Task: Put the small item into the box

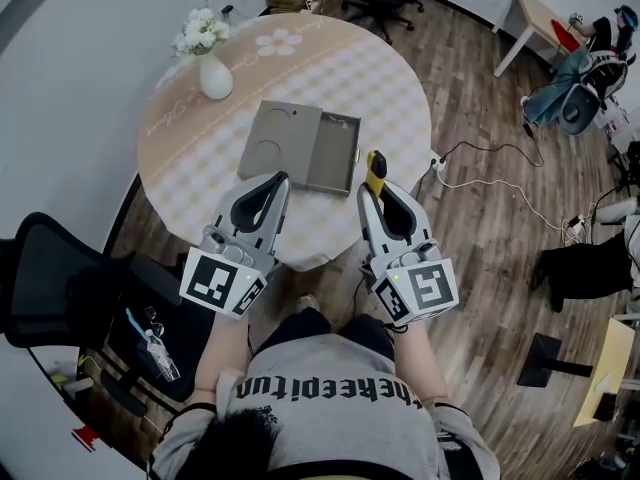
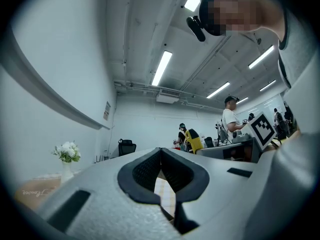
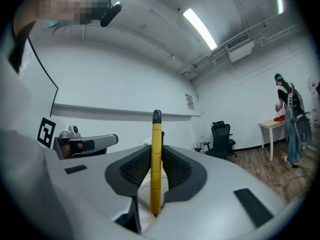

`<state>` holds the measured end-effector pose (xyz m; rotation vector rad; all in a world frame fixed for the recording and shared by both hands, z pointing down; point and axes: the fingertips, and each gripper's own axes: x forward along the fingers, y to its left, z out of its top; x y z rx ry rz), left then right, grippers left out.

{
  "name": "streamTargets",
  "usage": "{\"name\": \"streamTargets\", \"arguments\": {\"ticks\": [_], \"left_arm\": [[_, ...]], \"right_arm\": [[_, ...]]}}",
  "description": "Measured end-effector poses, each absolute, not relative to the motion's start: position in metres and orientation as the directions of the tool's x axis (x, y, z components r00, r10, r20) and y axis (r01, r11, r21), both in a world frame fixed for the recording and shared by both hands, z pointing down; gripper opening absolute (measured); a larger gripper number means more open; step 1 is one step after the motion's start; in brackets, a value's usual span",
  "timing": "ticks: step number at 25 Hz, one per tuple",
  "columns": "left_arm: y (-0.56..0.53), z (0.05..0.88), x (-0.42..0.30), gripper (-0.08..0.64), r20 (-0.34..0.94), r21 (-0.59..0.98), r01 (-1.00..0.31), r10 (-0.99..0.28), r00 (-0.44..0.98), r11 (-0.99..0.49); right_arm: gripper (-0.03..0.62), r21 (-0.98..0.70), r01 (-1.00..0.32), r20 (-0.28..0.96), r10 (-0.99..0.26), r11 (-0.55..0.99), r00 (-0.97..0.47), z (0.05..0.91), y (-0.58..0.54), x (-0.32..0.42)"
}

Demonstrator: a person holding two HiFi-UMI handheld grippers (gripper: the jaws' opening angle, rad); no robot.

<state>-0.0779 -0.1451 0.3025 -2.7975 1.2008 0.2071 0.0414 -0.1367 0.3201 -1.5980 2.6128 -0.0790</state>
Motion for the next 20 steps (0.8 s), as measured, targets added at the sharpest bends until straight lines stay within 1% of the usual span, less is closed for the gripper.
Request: {"name": "streamTargets", "arguments": {"ticks": [12,20], "left_arm": [[-0.165,0.307,-0.091,0.015,-0.153,-0.022,-0.692,-0.682,0.715,-0.721],[-0.192,0.312,-0.091,0.015,-0.144,-0.026,-0.697,-0.687,0.712,-0.717]], "right_arm": [[0.074,-0.096,-0.908,-0.020,-0.912,0.409,-0.409,0.325,-0.155,0.030],[0.075,-0.126,-0.913,0.010,-0.920,0.388,-0.392,0.339,-0.184,0.034]]}}
